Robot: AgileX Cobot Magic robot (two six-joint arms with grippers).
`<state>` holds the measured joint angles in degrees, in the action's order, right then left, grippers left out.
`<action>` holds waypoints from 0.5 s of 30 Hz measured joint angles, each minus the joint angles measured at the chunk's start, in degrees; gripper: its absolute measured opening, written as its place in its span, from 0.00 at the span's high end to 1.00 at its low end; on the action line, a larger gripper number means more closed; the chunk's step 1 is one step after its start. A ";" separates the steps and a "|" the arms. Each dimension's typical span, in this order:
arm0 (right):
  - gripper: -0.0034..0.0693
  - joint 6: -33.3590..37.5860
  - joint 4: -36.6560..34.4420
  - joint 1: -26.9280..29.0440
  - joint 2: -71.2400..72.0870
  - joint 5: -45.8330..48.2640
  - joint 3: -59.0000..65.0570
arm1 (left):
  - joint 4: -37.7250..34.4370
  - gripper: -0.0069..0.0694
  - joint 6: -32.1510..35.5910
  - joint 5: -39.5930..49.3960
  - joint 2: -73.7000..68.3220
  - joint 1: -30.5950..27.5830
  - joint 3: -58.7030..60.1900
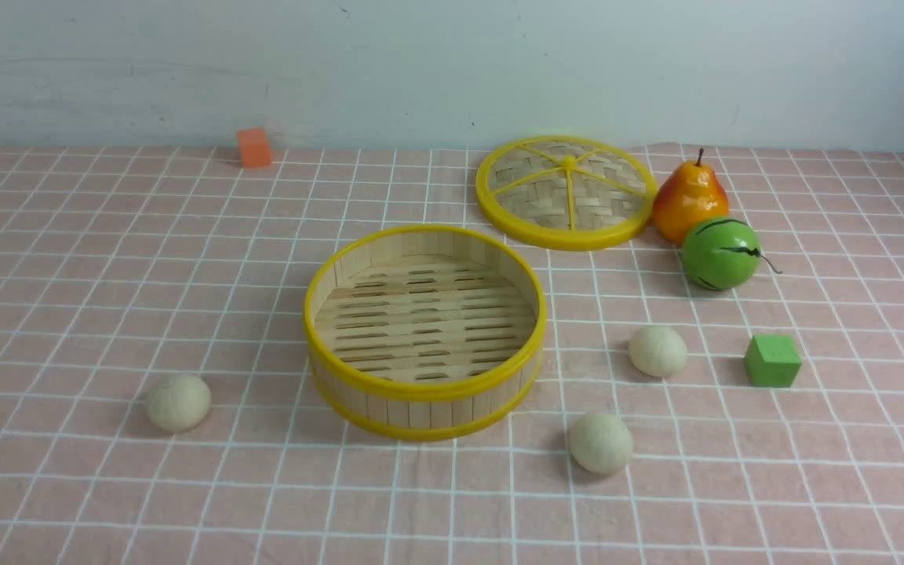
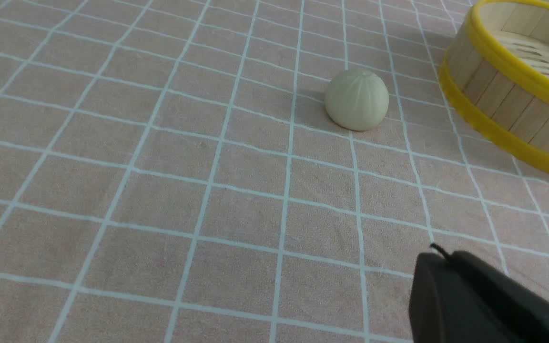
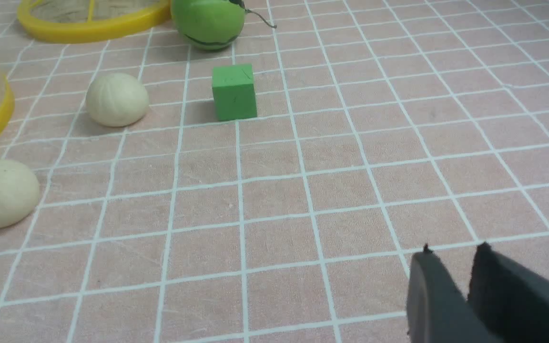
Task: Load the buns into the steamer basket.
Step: Use the left arm to grab a steamed stuffed bun
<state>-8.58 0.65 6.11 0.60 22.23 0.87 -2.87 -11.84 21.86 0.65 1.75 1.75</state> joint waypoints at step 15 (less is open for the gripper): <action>0.74 0.00 0.00 0.00 0.00 0.00 0.00 | 0.00 0.90 0.00 0.06 0.00 0.00 0.00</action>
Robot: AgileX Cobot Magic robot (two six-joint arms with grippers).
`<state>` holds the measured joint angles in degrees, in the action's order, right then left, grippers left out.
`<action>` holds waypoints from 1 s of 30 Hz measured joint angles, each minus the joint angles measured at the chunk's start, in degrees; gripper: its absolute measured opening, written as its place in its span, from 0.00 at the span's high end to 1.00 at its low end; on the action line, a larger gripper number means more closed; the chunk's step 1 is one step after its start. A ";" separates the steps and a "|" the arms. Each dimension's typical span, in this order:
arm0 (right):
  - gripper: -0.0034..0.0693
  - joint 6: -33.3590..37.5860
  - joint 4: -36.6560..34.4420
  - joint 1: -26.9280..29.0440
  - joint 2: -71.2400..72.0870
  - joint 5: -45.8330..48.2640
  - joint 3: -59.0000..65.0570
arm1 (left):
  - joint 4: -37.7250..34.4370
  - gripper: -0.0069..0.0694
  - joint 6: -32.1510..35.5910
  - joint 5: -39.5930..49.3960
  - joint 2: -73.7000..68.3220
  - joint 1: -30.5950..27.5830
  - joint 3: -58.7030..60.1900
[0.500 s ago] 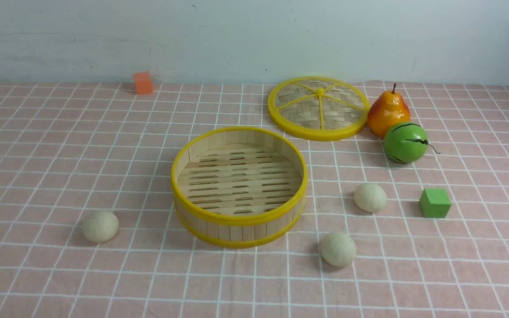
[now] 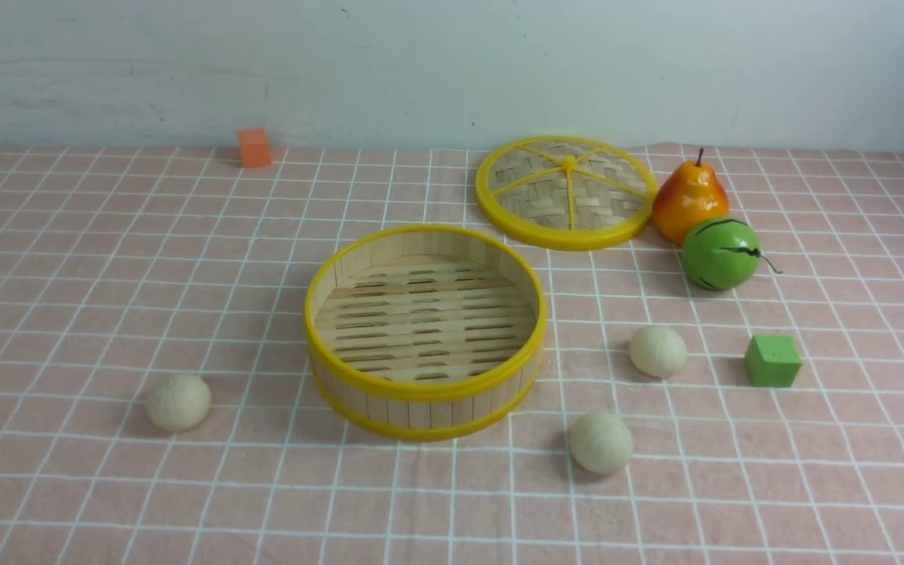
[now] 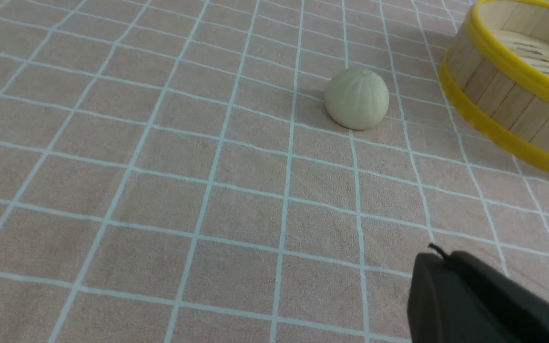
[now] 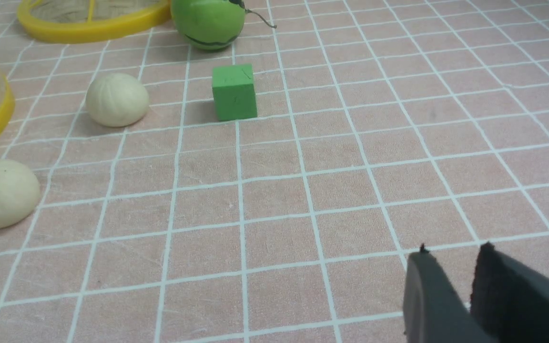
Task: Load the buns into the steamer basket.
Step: Use the left arm to grab a steamed stuffed bun
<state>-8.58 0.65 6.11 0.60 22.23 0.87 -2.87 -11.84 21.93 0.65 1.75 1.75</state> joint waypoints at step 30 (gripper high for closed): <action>0.69 -14.26 -24.61 0.00 0.00 0.71 0.06 | -26.90 0.87 -15.61 -4.79 0.00 0.00 0.00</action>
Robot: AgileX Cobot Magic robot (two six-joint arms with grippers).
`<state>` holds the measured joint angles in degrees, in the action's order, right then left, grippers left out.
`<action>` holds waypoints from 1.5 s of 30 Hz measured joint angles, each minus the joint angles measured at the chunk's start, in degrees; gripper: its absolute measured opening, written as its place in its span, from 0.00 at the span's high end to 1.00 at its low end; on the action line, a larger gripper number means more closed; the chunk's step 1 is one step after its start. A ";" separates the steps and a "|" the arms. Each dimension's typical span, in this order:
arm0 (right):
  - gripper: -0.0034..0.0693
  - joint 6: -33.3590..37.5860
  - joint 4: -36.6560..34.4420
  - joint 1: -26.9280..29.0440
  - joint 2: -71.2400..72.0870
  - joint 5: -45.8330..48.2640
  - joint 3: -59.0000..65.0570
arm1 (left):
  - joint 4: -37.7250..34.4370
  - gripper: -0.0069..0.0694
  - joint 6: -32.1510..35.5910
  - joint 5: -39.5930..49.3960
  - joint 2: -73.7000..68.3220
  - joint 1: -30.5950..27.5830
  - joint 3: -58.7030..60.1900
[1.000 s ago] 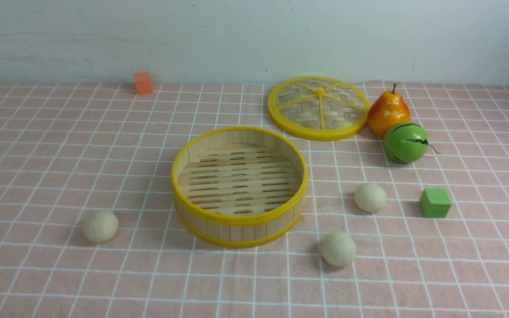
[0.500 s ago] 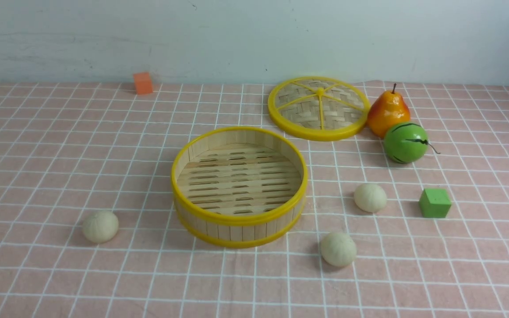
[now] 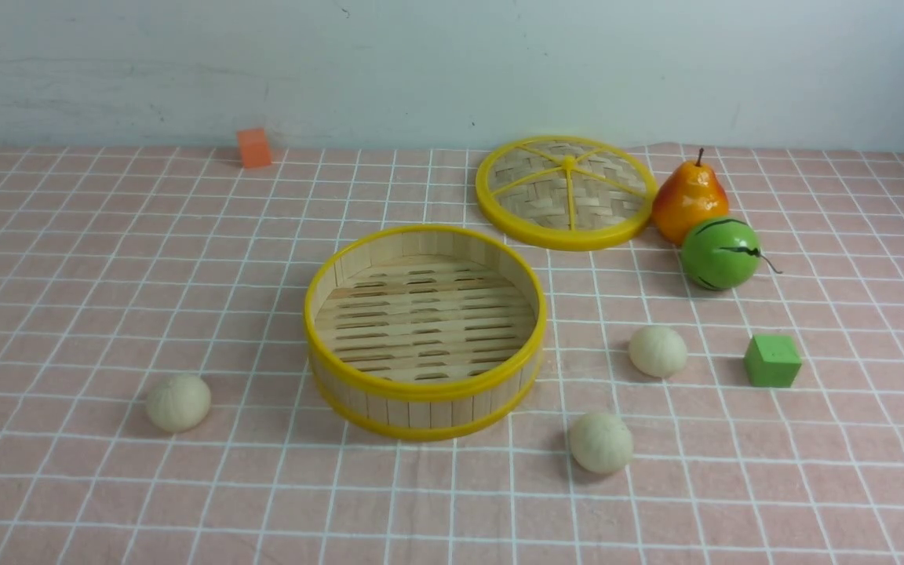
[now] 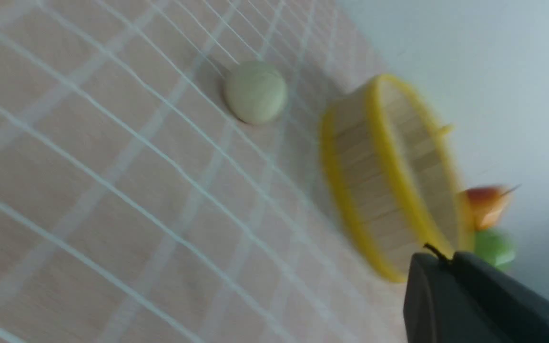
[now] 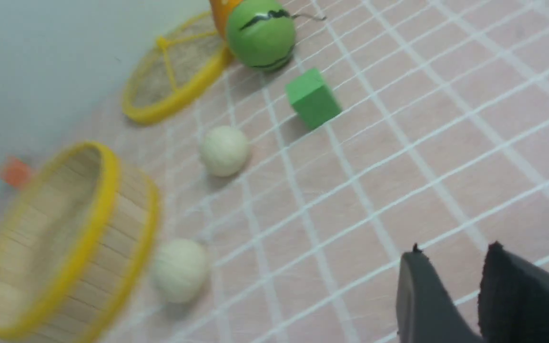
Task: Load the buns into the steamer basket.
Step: Use the left arm to grab a steamed stuffed bun
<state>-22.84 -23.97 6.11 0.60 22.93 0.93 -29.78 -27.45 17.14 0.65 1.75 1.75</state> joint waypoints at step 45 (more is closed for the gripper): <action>0.97 46.13 5.62 -23.95 -66.48 38.02 -56.36 | 20.17 0.81 27.45 45.22 -79.92 0.00 -67.16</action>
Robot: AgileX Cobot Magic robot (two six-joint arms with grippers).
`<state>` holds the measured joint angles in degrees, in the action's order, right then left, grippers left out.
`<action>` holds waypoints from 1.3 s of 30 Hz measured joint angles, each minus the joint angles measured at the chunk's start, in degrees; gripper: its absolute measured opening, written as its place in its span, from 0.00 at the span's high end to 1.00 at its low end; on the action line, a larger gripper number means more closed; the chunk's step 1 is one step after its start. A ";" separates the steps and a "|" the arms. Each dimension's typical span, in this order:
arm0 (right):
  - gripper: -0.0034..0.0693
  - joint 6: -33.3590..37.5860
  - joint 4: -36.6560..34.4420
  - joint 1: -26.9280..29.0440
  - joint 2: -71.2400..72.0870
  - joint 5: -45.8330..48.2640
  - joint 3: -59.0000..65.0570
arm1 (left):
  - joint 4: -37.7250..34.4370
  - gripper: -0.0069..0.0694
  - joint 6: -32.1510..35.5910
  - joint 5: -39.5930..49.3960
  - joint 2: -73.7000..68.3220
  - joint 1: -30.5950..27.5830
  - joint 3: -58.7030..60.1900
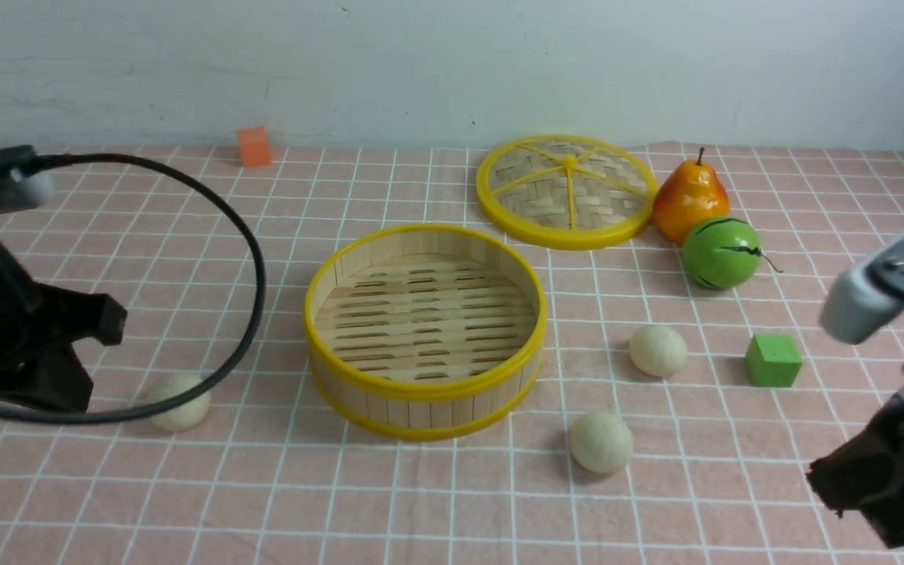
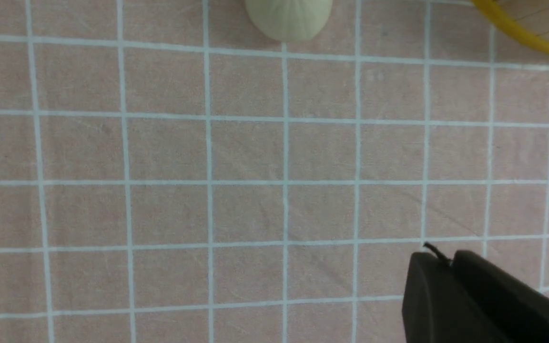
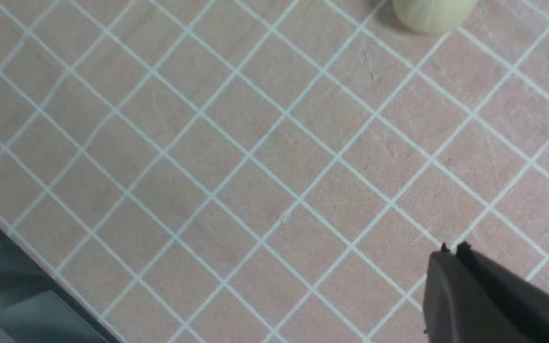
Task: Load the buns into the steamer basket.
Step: Use the left arm to grab a steamed stuffed bun, then use the left arm to put the steamed stuffed bun into the steamer
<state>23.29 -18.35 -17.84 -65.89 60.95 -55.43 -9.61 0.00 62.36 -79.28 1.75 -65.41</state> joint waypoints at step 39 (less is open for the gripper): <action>0.93 -2.08 3.07 -3.64 -8.56 -6.24 -4.17 | 5.45 0.92 1.71 -6.81 -27.95 6.63 -21.99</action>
<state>21.21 -15.28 -21.48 -74.44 54.71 -59.60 -4.16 1.71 55.54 -107.23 8.38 -87.40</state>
